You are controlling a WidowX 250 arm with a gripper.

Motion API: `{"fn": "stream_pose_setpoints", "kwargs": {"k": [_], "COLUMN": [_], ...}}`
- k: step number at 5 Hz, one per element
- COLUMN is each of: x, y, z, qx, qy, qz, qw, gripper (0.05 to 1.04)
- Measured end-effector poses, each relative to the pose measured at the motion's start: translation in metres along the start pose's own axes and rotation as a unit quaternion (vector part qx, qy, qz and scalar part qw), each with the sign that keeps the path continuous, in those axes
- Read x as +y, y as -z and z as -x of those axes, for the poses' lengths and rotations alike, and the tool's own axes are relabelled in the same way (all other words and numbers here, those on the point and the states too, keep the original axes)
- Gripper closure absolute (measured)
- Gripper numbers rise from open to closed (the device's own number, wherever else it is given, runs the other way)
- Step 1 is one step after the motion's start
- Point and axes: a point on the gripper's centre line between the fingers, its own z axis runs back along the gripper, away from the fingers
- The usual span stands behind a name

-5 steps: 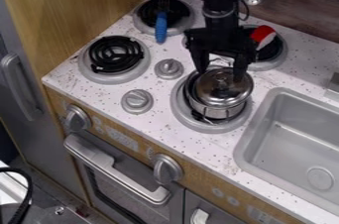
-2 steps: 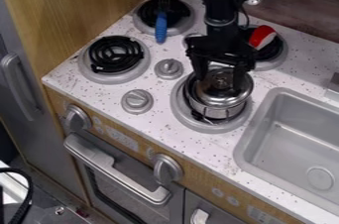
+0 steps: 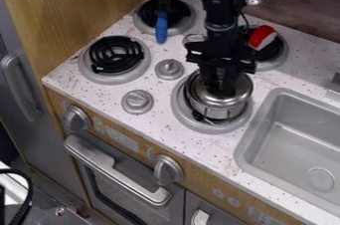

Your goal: Open the pot

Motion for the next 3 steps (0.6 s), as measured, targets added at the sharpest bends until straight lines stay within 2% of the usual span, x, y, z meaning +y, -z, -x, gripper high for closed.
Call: {"fn": "stream_pose_setpoints", "kwargs": {"k": [1,3], "x": [0.0036,0.0136], "y": [-0.0005,-0.0048], "z": [-0.0003,0.0007], "qx": [0.002,0.012], "qy": [-0.006,-0.021], "qz": [0.000,0.007], "qw": [1.0000,0.9997], "gripper": [0.824,0.824]}}
